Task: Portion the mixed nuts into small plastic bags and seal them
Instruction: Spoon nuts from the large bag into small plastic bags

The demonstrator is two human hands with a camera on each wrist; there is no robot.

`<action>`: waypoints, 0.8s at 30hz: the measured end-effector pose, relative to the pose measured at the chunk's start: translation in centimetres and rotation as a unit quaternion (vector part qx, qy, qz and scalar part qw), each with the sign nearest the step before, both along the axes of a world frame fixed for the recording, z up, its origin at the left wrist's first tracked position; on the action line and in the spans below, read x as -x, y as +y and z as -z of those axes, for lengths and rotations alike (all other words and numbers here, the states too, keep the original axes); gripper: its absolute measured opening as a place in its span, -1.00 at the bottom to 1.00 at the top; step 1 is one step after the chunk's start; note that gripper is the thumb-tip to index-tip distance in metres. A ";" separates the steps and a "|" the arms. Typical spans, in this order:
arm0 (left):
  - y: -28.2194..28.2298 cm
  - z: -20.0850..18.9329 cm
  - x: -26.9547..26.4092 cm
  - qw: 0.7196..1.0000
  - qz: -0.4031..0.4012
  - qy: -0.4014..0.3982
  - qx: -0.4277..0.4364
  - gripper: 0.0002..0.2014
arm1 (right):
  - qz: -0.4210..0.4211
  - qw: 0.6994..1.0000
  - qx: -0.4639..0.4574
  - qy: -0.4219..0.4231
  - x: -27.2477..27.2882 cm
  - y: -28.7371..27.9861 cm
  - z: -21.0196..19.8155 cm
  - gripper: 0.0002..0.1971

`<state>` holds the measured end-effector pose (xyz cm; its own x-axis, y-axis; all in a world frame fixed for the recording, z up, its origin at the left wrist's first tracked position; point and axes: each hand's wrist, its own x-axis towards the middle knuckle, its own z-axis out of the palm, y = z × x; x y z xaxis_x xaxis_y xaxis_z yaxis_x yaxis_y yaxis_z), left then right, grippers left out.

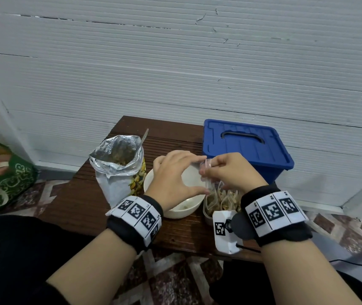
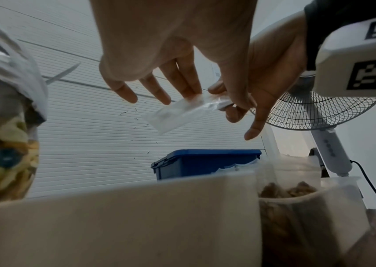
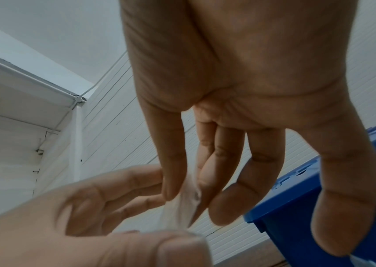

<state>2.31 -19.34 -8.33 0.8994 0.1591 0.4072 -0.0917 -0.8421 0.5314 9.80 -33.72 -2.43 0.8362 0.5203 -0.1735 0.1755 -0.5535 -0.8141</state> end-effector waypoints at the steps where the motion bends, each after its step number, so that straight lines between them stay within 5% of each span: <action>1: 0.0 0.0 0.0 1.000 -0.005 -0.003 0.013 -0.32 | 0.003 1.000 -0.005 0.006 0.0 -0.1 -0.1 -0.81; 8: 0.4 0.0 0.3 0.995 -0.012 -0.040 0.091 -0.48 | 0.015 0.995 -0.049 0.085 0.1 -0.7 -1.0 -0.83; 24: 1.4 -0.5 0.9 0.986 -0.017 -0.078 0.143 -0.63 | 0.028 0.999 -0.025 -0.006 0.1 1.5 -0.8 -0.87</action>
